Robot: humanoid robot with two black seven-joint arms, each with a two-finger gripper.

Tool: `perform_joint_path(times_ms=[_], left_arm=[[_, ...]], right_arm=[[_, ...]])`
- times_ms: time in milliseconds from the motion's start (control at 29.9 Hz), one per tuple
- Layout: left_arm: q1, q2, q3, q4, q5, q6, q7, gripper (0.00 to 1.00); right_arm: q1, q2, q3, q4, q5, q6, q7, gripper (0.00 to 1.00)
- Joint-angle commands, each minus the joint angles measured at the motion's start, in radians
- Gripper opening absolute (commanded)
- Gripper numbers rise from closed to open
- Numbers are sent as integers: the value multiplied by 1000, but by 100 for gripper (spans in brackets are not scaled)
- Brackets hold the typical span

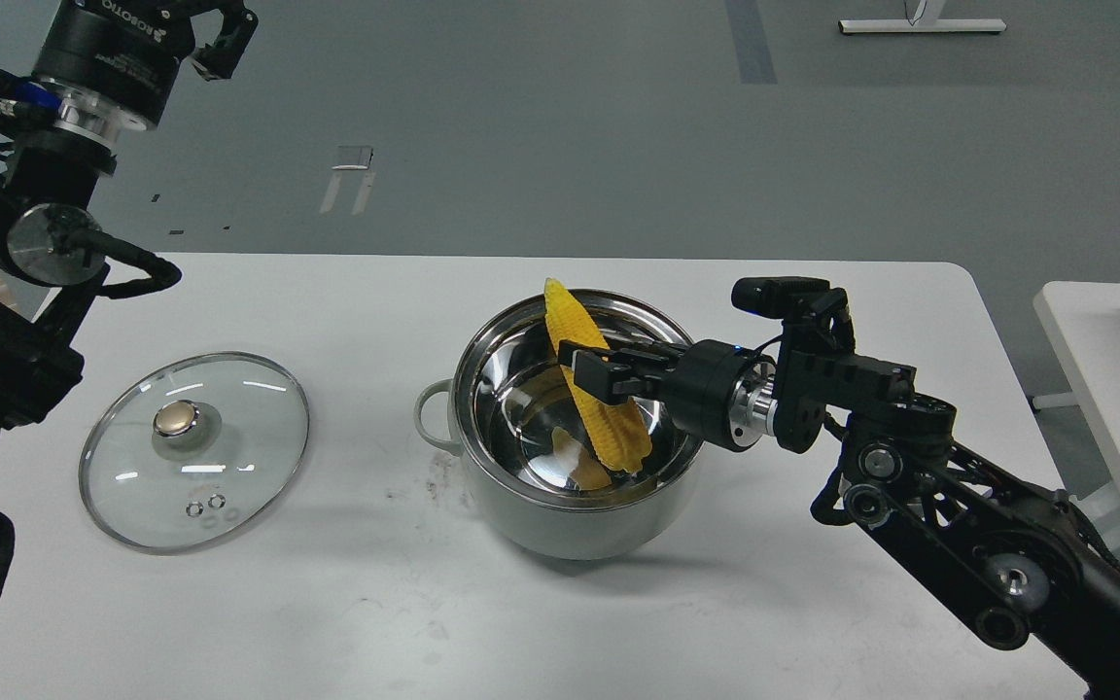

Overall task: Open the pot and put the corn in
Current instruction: 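Carry the corn over the pot with the right gripper and lower it in, then open the right gripper and withdraw the right arm upward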

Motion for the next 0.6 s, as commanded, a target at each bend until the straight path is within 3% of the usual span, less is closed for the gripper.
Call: perform_joint_path(times_ms=[0, 268, 435, 569], left_arm=[[2, -3, 1, 0, 2, 0, 0, 98], [-4, -1, 0, 0, 2, 0, 0, 98], [-4, 9, 0, 3, 4, 0, -2, 98], [1, 38, 1, 19, -1, 0, 0, 98]], right_arm=[[0, 0, 1, 0, 2, 0, 1, 95], [25, 24, 53, 5, 9, -15, 1, 96], [49, 168, 326, 3, 90, -42, 1, 100], [136, 178, 481, -41, 231, -53, 1, 100]])
